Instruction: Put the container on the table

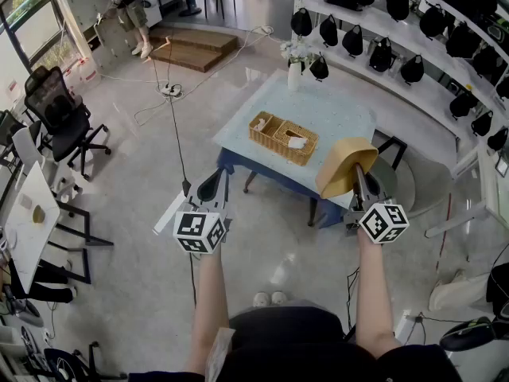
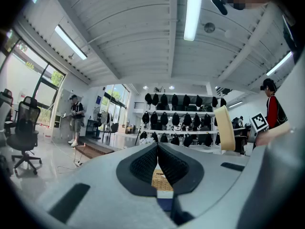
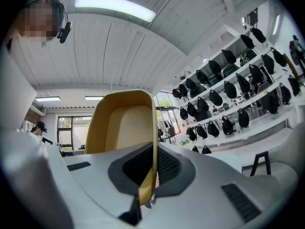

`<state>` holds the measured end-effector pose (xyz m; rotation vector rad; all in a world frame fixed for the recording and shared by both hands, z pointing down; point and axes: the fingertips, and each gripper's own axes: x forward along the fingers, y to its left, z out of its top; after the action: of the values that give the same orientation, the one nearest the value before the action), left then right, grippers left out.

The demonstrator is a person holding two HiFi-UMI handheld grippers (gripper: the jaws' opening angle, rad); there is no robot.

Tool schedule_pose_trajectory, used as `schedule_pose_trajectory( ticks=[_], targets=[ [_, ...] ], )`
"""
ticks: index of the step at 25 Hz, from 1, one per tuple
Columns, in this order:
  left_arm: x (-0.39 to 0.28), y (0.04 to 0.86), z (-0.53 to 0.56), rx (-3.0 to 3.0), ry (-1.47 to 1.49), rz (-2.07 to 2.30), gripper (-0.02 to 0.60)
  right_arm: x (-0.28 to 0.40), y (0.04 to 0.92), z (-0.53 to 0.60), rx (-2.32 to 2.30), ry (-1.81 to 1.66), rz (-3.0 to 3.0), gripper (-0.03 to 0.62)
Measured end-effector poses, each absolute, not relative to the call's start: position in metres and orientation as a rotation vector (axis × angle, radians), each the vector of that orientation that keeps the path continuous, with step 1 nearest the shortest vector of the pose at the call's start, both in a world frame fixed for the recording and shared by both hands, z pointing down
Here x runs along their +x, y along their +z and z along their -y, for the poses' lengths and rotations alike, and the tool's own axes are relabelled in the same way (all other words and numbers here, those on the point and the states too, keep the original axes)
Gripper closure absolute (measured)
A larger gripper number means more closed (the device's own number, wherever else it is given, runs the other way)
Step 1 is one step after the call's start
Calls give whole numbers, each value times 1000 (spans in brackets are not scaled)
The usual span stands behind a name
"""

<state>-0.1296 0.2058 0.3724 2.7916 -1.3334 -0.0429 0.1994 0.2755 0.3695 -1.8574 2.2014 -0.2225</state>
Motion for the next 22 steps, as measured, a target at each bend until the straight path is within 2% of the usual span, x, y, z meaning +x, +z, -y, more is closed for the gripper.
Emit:
schedule_pose_trajectory(
  ticks=[22],
  targets=[
    [-156, 380, -205, 2757, -29, 1371, 572, 187, 371, -262, -1820, -266, -2171, 594]
  ],
)
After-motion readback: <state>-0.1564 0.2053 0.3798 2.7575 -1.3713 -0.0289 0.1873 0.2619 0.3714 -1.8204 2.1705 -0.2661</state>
